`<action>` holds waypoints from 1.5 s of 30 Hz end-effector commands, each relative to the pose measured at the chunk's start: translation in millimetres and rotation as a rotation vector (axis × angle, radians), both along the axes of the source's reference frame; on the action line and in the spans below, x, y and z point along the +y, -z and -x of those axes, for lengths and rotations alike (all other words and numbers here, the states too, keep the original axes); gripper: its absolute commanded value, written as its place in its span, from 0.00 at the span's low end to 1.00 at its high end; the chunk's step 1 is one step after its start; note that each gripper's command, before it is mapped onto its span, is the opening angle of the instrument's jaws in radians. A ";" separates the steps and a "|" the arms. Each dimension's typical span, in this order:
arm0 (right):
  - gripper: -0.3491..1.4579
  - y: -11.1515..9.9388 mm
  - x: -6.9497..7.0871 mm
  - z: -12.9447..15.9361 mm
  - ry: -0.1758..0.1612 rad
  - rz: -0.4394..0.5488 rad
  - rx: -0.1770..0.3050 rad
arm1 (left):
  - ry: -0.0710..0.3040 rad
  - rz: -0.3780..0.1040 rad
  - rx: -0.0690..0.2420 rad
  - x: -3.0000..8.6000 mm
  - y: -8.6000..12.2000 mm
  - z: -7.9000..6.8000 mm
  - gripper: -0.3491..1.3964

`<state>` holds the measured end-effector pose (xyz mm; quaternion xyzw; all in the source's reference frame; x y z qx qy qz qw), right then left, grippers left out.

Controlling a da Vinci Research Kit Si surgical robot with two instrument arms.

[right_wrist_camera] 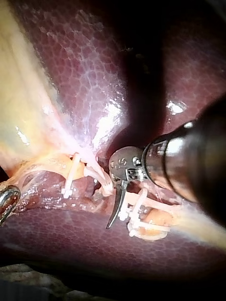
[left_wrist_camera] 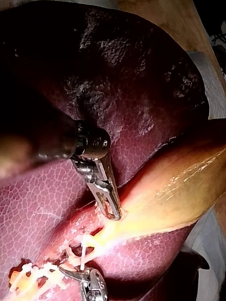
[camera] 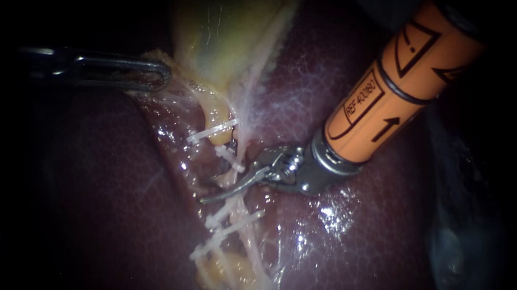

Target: Go to the cutting position right tube

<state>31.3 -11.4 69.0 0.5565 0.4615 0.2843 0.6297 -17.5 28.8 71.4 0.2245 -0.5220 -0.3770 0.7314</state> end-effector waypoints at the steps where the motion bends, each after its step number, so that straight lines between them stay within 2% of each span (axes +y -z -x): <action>1: 0.86 0.0 -0.1 -0.2 -0.006 -0.003 0.008 | 0.000 0.000 0.001 0.0 0.0 0.0 0.00; 6: 0.84 -0.1 -0.1 -0.4 -0.021 0.009 0.039 | 0.000 0.000 0.001 0.0 0.0 0.0 0.00; 11: 0.78 -0.1 -0.2 -0.2 -0.067 0.093 0.150 | 0.001 0.000 0.001 0.0 -0.1 0.1 0.00; 16: 0.69 0.1 -0.4 0.4 -0.069 0.160 0.236 | 0.001 0.000 0.001 0.0 -0.1 0.0 0.00; 21: 0.61 1.1 -0.4 1.6 -0.051 0.235 0.306 | 0.000 0.000 0.001 0.0 0.0 -0.1 0.00; 25: 0.56 2.8 0.3 1.8 -0.057 0.260 0.330 | 0.000 0.000 0.001 0.0 0.0 -0.1 0.00; 31: 0.56 5.4 1.4 0.9 -0.084 0.275 0.364 | 0.000 0.000 0.001 0.0 -0.1 0.0 0.00; 40: 0.56 6.5 2.4 0.6 -0.134 0.257 0.404 | 0.001 -0.001 0.001 0.0 -0.1 0.0 0.00; 45: 0.55 6.8 2.6 0.6 -0.141 0.252 0.410 | 0.000 -0.001 0.001 0.1 -0.1 0.0 0.00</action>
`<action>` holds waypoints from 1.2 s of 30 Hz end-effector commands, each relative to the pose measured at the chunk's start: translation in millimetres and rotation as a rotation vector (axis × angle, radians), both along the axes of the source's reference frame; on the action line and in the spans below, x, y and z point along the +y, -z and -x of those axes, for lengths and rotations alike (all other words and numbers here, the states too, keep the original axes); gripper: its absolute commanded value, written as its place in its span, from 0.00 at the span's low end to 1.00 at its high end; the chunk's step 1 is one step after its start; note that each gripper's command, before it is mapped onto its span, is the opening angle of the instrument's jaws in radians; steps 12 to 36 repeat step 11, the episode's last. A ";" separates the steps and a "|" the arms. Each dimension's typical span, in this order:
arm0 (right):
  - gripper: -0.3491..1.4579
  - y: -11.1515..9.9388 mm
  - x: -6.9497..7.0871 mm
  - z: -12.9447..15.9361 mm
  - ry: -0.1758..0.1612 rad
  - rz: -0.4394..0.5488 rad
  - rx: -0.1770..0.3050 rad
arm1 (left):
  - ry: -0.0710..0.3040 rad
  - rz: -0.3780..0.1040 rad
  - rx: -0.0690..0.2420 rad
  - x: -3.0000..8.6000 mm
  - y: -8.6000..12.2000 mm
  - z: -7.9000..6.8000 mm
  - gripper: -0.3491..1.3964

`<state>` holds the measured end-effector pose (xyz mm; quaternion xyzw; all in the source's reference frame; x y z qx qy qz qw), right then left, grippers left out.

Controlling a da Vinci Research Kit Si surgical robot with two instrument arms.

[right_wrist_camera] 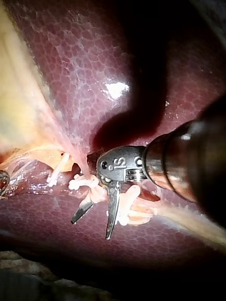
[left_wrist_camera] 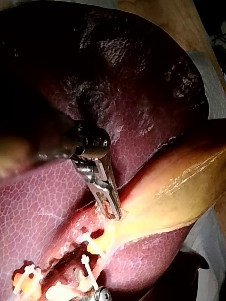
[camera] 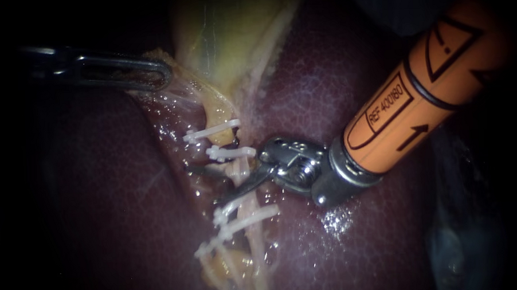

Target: Go to the cutting position right tube

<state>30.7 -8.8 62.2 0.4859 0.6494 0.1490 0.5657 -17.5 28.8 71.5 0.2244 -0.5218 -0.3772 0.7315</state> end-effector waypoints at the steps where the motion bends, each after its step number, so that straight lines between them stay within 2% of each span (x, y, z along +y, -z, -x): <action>1: 0.55 0.0 0.0 0.0 0.001 0.000 -0.001 | 0.000 0.000 0.000 0.0 0.0 0.0 0.00; 11: 0.63 -0.2 -0.2 -0.2 -0.004 0.001 -0.004 | -0.007 -0.004 0.009 0.0 0.0 0.0 0.00; 36: 0.63 -0.2 -0.2 -0.2 -0.004 0.001 -0.004 | -0.007 -0.004 0.009 0.0 0.0 0.0 0.00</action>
